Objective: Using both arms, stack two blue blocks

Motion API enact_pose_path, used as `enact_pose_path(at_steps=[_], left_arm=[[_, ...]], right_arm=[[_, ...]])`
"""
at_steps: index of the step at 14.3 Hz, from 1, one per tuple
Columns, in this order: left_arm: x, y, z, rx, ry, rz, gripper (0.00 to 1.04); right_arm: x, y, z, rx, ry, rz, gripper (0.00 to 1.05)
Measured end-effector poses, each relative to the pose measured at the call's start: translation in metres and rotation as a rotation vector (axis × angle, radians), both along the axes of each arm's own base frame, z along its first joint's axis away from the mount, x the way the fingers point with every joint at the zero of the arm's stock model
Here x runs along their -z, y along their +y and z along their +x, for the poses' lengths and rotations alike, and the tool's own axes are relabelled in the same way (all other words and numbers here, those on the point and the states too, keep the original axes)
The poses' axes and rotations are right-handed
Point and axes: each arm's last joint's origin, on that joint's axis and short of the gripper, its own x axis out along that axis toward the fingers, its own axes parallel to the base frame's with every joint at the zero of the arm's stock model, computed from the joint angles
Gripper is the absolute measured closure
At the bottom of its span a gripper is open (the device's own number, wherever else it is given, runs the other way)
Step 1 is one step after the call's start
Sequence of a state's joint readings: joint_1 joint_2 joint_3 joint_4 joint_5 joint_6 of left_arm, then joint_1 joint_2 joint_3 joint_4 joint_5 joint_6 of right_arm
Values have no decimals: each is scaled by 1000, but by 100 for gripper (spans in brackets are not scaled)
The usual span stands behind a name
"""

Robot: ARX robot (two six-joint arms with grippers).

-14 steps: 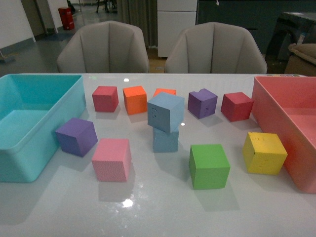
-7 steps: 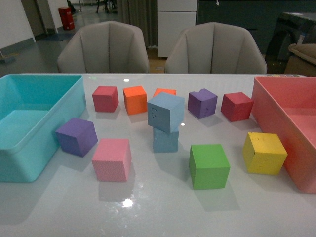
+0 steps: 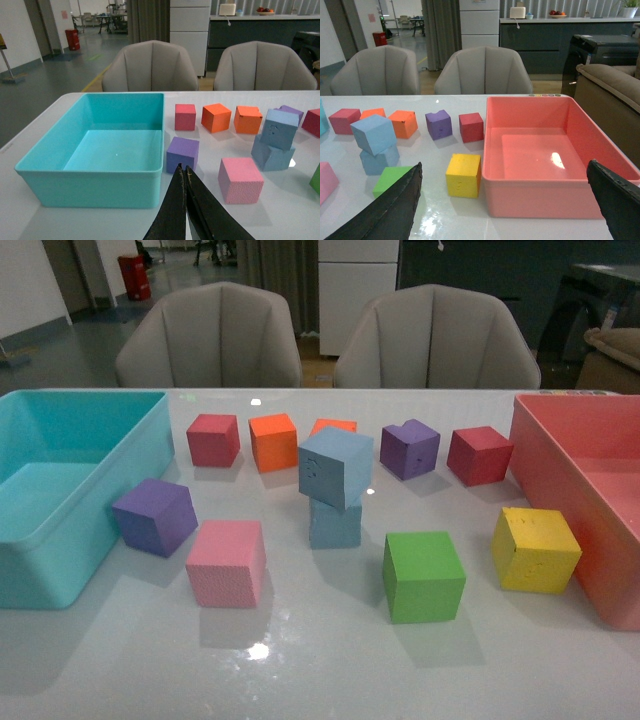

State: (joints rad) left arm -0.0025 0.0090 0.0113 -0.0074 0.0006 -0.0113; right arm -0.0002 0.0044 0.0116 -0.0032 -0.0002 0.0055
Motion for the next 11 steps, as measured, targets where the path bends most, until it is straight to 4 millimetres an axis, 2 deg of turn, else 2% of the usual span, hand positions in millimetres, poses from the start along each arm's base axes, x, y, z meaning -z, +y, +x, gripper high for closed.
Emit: enact_pose_path(at_steps=[2,3,6,11], left_arm=[[0,0,0,-1,-5,0,103],[0,0,0,0,-4,0,97],[0,0,0,-1,-4,0,63],[0,0,0,-1,-4,0,14]], right_arm=[[0,0,0,0,0,0,6],[0,0,0,0,0,0,6],[0,0,0,0,0,0,6],[0,0,0,0,0,0,6]])
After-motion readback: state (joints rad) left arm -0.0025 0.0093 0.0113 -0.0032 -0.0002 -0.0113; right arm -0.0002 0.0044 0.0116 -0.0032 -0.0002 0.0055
